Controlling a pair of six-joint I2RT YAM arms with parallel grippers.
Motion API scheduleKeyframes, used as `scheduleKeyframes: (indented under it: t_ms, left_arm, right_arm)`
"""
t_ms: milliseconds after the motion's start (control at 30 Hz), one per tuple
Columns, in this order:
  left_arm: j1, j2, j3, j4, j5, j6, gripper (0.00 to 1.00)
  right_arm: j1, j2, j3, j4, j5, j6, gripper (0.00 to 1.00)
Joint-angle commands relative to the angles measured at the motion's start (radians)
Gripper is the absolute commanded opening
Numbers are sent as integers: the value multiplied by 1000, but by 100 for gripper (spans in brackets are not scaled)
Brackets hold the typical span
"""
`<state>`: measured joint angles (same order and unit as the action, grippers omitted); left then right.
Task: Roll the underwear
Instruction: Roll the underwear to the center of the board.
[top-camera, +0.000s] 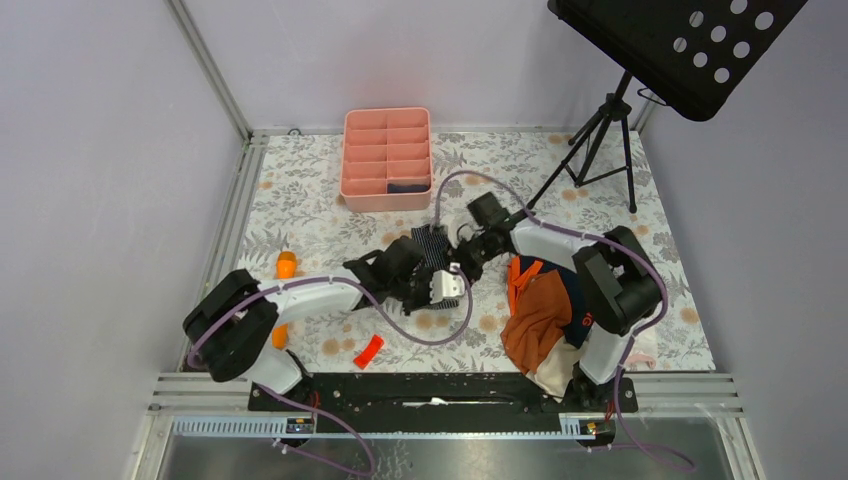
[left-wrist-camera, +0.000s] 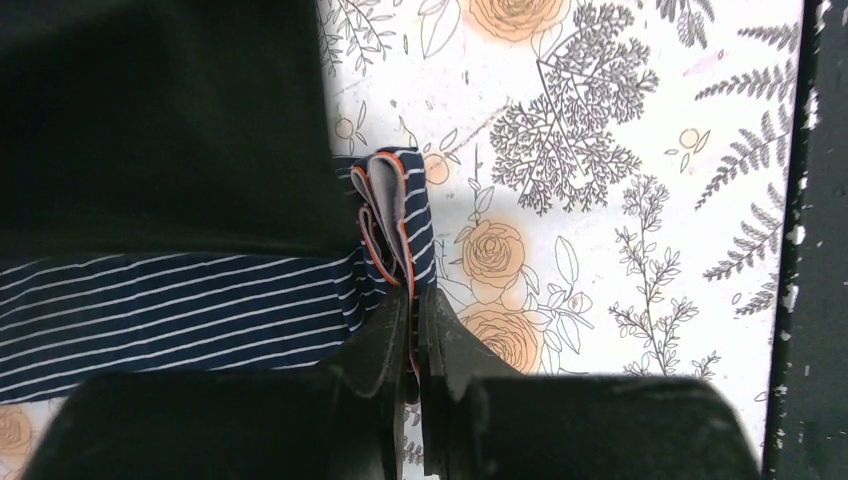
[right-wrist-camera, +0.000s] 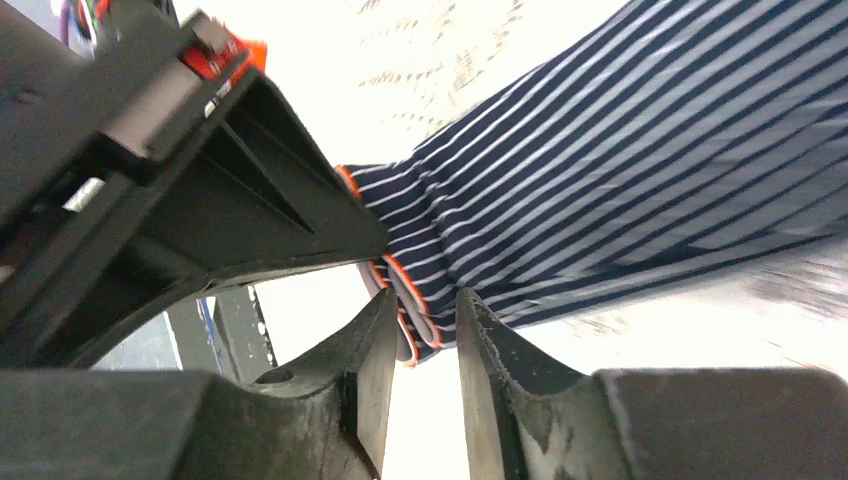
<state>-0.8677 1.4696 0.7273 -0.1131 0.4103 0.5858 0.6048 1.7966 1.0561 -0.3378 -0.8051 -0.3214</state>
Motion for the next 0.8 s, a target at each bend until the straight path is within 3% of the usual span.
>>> scheduleKeyframes:
  t_ms: [0, 233, 533, 767]
  left_arm:
    - [45, 39, 93, -61, 162, -51, 0]
    - [145, 201, 285, -251, 360, -62, 0]
    - [238, 367, 352, -323, 445, -97, 0]
    - [269, 456, 409, -331, 446, -156, 0]
  right_arm:
    - [-148, -128, 130, -26, -53, 54, 39]
    - [-251, -270, 70, -53, 11, 22, 45]
    - [-268, -568, -177, 136, 149, -39, 50]
    - [-195, -681, -378, 137, 174, -398, 47]
